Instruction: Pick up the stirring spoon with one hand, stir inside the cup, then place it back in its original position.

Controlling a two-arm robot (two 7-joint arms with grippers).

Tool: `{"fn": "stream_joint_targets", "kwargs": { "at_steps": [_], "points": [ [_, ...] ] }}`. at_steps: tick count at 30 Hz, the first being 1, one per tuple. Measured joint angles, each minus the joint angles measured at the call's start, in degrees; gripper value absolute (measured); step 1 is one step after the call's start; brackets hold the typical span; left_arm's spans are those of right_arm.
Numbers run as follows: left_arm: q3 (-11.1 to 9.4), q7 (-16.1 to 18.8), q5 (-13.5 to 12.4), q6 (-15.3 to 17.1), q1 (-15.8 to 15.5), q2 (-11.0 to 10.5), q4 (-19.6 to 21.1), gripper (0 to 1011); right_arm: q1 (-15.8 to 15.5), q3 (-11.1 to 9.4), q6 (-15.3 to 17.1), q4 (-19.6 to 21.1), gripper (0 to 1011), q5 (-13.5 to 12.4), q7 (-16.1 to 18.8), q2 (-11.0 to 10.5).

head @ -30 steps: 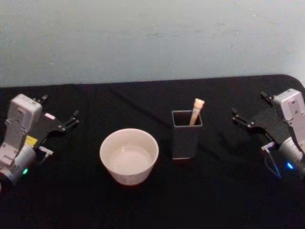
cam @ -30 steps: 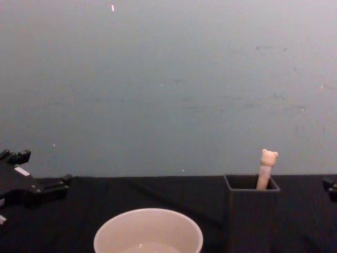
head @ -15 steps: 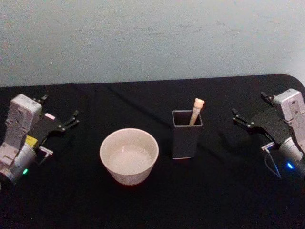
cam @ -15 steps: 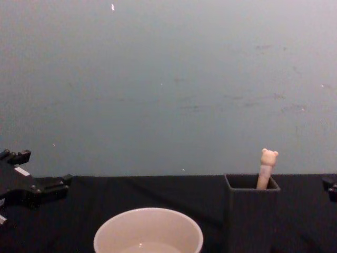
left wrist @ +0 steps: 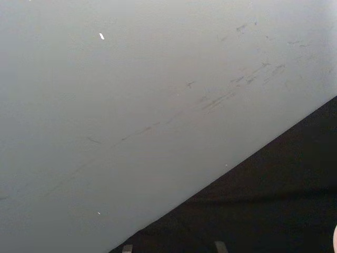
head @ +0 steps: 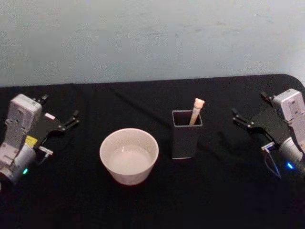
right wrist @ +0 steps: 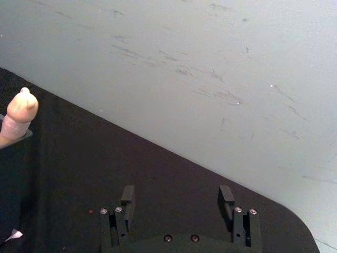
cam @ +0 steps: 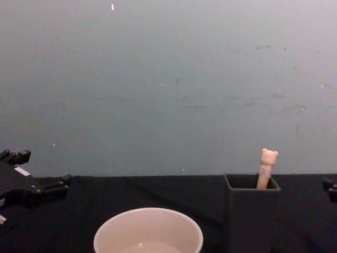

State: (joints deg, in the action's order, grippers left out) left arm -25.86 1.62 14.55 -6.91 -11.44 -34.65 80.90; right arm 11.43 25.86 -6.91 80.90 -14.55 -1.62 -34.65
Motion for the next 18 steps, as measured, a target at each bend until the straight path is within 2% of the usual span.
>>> {"fn": "stream_joint_targets", "kwargs": {
  "at_steps": [18],
  "points": [
    [0.0,0.0,0.0,0.0,0.0,0.0,0.0,1002,0.0,0.0,0.0,0.0,1002,0.0,0.0,0.0]
  ]
}}
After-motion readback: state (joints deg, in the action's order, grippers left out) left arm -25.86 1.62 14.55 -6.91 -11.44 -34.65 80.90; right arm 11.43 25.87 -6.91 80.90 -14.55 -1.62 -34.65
